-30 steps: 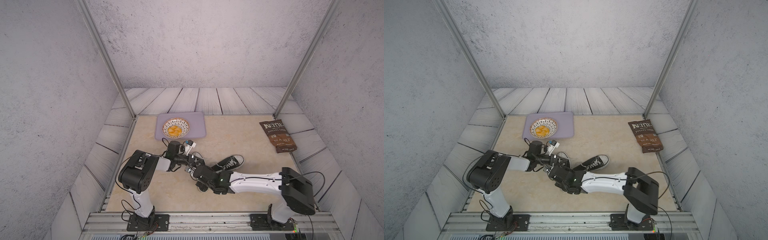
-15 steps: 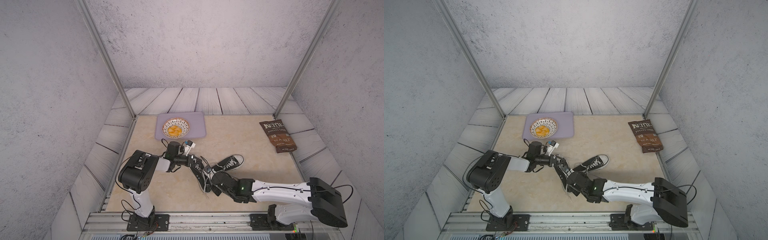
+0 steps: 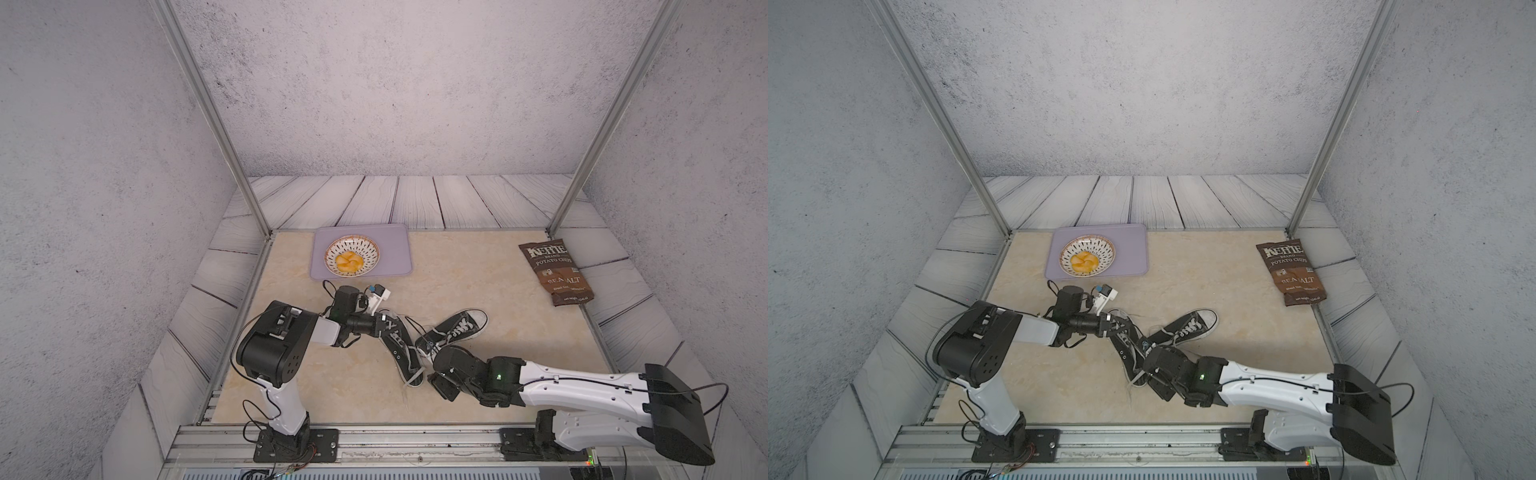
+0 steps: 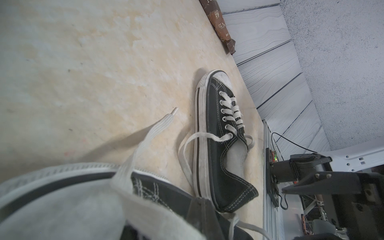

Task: Tie the shoes
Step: Cross the shoelace with the shoelace.

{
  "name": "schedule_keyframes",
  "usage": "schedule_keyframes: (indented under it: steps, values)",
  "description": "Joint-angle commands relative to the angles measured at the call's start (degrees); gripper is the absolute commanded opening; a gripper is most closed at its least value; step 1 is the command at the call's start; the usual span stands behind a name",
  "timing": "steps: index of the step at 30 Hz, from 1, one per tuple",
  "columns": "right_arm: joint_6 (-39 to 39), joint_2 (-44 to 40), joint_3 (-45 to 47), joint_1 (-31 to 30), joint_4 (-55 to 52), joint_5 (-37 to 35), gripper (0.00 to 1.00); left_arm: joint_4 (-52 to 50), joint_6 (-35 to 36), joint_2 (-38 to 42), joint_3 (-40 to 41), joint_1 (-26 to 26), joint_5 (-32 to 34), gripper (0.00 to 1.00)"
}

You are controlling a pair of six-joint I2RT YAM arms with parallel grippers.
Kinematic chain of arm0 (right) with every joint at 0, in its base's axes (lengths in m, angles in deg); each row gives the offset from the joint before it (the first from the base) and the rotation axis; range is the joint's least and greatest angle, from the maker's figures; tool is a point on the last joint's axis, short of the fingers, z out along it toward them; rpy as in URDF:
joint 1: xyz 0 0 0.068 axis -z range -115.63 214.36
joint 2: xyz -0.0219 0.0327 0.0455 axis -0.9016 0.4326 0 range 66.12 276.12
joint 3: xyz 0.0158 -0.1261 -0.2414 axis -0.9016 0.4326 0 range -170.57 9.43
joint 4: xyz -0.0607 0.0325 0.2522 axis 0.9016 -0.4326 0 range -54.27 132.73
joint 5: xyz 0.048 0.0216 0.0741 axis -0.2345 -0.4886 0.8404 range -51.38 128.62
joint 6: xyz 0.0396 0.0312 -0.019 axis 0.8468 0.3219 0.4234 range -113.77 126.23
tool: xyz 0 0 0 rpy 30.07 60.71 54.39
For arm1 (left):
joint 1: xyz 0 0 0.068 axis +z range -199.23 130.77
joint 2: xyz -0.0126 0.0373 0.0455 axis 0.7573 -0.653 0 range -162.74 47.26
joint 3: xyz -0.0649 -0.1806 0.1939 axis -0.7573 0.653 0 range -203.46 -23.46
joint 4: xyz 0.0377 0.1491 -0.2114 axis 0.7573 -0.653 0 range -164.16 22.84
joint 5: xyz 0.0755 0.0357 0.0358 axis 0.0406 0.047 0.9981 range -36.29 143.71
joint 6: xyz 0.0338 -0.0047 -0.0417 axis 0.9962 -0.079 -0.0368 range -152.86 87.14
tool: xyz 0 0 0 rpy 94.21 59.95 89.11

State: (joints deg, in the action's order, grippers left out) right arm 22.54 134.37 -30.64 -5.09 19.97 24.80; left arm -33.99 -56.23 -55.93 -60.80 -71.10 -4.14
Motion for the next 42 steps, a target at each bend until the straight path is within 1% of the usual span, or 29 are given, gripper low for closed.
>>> schedule_keyframes:
  steps: [1,3,5,6,8,10,14,16,18,20,25,31,34,36,40,42]
  values:
    - [-0.2,1.2,-2.0,-1.1,-2.6,9.9,0.64,-0.2,1.0,1.9,0.0,0.6,0.1,0.02]
    - [-2.2,4.8,-3.5,-3.2,-3.0,10.3,0.63,-0.3,1.0,1.9,0.0,0.6,0.2,0.03]
    - [-6.0,9.3,-6.9,-5.5,-4.3,9.7,0.62,-0.4,1.0,1.9,0.0,0.6,0.4,0.03]
    - [-7.5,11.5,-8.9,-6.1,-5.4,9.3,0.59,-0.4,0.9,1.9,-0.1,0.6,0.5,0.03]
    - [-8.8,16.9,-13.6,-6.6,-7.7,8.4,0.47,0.0,0.4,1.6,0.0,0.6,0.8,0.03]
    - [-7.7,21.0,-16.8,-6.7,-8.7,9.2,0.41,0.9,-0.2,1.7,0.2,0.6,0.8,0.02]
    - [-1.1,25.1,-15.8,-7.5,-4.8,11.2,0.41,1.1,-0.4,2.3,0.7,0.6,1.4,0.02]
    - [1.6,26.6,-16.4,-7.5,-6.6,8.8,0.41,0.7,-0.2,2.9,0.7,0.6,1.3,0.02]
    - [3.2,27.7,-17.1,-7.5,-7.9,7.1,0.45,-0.4,0.2,3.6,0.7,0.6,1.2,0.02]
    - [3.3,28.8,-17.8,-7.5,-7.9,8.5,0.47,-1.7,1.0,4.3,0.6,0.6,1.4,0.02]
    - [2.8,32.2,-20.2,-7.0,-9.1,8.7,0.48,-2.8,1.8,5.3,0.8,0.6,1.8,0.02]
    - [-0.2,35.0,-22.9,-6.4,-8.8,9.9,0.53,-2.7,1.6,5.2,0.8,0.6,1.6,0.02]
    - [-0.8,36.7,-24.1,-6.4,-9.2,9.3,0.53,-2.7,1.6,5.3,0.8,0.6,1.5,0.02]
    - [-0.7,38.0,-24.8,-6.4,-9.7,8.3,0.51,-2.7,1.6,5.5,0.9,0.6,1.5,0.02]
    - [0.2,40.3,-26.4,-6.4,-11.0,5.9,0.41,-2.7,1.7,5.5,0.9,0.6,1.7,0.02]
    - [0.5,40.9,-26.8,-6.4,-11.4,5.4,0.39,-2.6,1.6,5.3,0.9,0.6,1.8,0.02]
